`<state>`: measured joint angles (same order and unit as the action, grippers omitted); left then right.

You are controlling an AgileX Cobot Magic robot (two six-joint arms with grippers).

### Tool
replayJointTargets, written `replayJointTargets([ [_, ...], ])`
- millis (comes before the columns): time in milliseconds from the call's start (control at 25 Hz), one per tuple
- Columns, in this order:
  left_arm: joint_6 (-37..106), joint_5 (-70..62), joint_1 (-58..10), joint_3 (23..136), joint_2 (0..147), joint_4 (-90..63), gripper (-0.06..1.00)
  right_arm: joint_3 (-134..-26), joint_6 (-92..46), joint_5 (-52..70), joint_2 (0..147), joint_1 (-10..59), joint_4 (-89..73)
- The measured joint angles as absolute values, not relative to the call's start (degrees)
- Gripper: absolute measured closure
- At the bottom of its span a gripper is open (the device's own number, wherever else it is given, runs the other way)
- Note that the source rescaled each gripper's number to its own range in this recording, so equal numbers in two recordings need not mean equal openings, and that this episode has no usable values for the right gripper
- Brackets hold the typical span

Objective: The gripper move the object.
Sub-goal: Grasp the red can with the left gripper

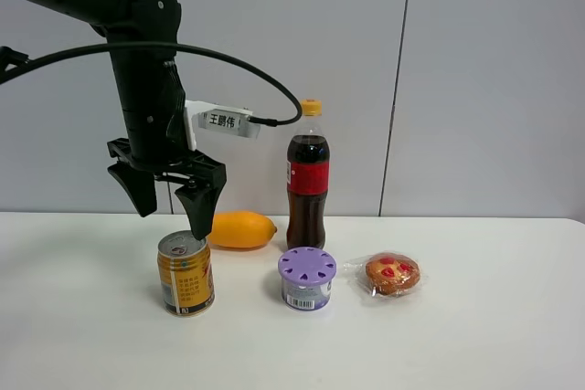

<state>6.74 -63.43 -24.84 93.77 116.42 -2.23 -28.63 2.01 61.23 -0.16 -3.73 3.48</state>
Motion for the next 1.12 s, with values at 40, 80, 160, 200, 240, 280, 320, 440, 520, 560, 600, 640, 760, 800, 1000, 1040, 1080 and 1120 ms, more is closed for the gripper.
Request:
replayJointTargets([
  [40,6.7,-63.4,-24.9,93.8,117.3,-2.2,-0.06,-28.6,2.0,61.2,-0.2,-3.7,3.5],
  [80,6.7,-63.3,-25.0,93.8,117.7,-2.2,-0.06,-28.6,2.0,61.2,-0.2,-3.7,3.5],
  [160,6.7,-62.7,-25.0,93.8,118.4,-2.2,-0.06,-28.6,2.0,61.2,-0.2,-3.7,3.5],
  [200,6.7,-62.4,-25.2,93.8,118.8,-2.1,-0.06,-28.6,2.0,61.2,-0.2,-3.7,3.5],
  [240,6.7,-62.2,-25.2,93.8,119.1,-2.1,-0.06,-28.6,2.0,61.2,-0.2,-3.7,3.5],
  [280,6.7,-62.2,-25.3,93.8,119.3,-2.1,-0.06,-28.6,2.0,61.2,-0.2,-3.7,3.5],
  [320,6.7,-62.0,-25.3,93.8,119.4,-2.1,-0.06,-28.6,2.0,61.2,-0.2,-3.7,3.5],
  [440,6.7,-60.9,-25.3,93.8,119.4,-2.3,-0.06,-28.6,2.0,61.2,-0.2,-3.7,3.5],
  [520,6.7,-60.3,-25.3,93.8,119.5,-2.9,-0.06,-28.6,2.0,61.2,-0.2,-3.7,3.5],
  [560,6.8,-60.2,-25.3,93.8,119.8,-2.9,-0.06,-28.6,2.0,61.2,-0.2,-3.7,3.5],
  [600,6.9,-60.1,-25.3,93.8,120.1,-3.0,-0.06,-28.6,2.0,61.2,-0.2,-3.7,3.5],
  [640,6.9,-60.0,-25.3,93.8,120.6,-3.0,-0.06,-28.6,2.0,61.2,-0.2,-3.7,3.5],
  [760,7.2,-59.8,-25.3,93.8,122.1,-3.0,-0.06,-28.6,2.0,61.2,-0.2,-3.7,3.5],
  [800,7.5,-59.5,-25.3,93.8,122.5,-3.0,-0.06,-28.6,2.0,61.2,-0.2,-3.7,3.5],
  [1000,8.1,-57.9,-25.3,93.8,123.8,-2.9,-0.06,-28.6,2.0,61.2,-0.2,-3.7,3.5],
  [1040,8.2,-57.8,-25.3,93.8,124.0,-2.9,-0.06,-28.6,2.0,61.2,-0.2,-3.7,3.5],
  [1080,8.4,-57.5,-25.3,93.8,124.2,-2.9,-0.06,-28.6,2.0,61.2,-0.2,-3.7,3.5],
  [1120,8.5,-57.3,-25.3,93.8,124.4,-2.9,-0.06,-28.6,2.0,61.2,-0.2,-3.7,3.5],
])
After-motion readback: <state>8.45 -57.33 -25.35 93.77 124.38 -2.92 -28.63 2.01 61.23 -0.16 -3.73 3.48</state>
